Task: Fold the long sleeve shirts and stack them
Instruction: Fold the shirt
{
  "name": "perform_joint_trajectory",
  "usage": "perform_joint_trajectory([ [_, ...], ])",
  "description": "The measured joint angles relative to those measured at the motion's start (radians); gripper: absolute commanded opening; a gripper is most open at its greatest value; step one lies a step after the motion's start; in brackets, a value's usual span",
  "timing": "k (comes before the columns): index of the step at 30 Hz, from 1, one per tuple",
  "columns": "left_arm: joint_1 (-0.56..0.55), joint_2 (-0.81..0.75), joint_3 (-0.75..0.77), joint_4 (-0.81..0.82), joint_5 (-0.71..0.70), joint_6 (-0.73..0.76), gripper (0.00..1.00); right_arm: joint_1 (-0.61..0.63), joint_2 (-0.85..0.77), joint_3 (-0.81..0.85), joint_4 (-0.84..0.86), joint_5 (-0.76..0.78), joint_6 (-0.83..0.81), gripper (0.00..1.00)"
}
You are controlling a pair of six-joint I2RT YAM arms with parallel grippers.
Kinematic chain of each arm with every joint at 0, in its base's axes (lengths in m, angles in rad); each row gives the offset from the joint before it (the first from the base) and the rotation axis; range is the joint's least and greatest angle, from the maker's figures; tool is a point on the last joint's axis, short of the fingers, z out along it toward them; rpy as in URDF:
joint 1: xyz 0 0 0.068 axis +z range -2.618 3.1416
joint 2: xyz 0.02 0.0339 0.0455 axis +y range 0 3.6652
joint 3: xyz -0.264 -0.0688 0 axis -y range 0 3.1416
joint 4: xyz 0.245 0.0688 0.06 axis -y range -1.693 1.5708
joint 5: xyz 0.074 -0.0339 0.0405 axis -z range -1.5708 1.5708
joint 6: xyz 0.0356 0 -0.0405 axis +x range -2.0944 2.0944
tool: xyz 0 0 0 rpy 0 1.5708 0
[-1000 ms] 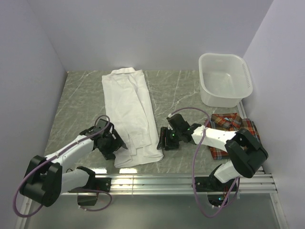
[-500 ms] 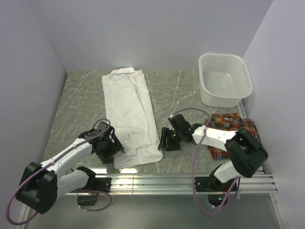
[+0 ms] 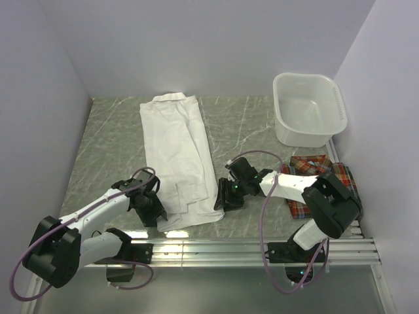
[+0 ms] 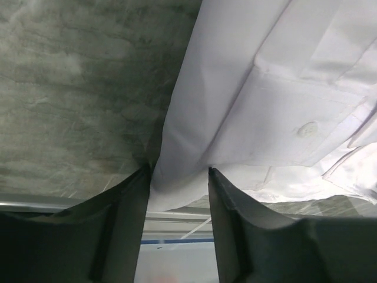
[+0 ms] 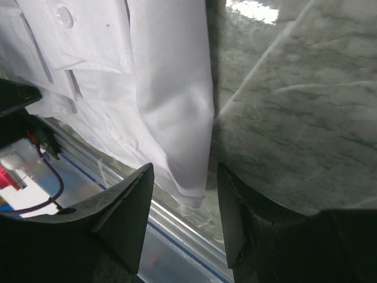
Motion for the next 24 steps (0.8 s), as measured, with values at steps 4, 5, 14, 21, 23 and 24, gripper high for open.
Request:
perform_joint_trajectory([
  [4, -0.004, 0.007, 0.000, -0.005, 0.005, 0.002, 0.42, 0.014, 0.028, 0.012, 0.013, -0.032, 0.000, 0.51],
  [5, -0.005, 0.007, 0.000, -0.006, 0.006, 0.002, 0.35, 0.016, 0.031, 0.012, 0.016, -0.036, 0.000, 0.48],
  [14, -0.018, -0.008, -0.013, -0.010, 0.040, -0.002, 0.01, 0.022, 0.051, 0.012, -0.008, -0.023, -0.027, 0.00],
  [21, -0.020, -0.047, 0.011, -0.052, 0.067, -0.002, 0.00, 0.022, 0.035, 0.017, -0.055, -0.004, -0.049, 0.00],
  [23, -0.020, -0.064, 0.048, -0.085, 0.065, -0.002, 0.01, 0.022, 0.014, 0.027, -0.094, 0.010, -0.058, 0.00],
  [24, -0.020, -0.074, 0.073, -0.100, 0.062, -0.001, 0.00, 0.022, 0.001, 0.039, -0.116, 0.016, -0.063, 0.00],
])
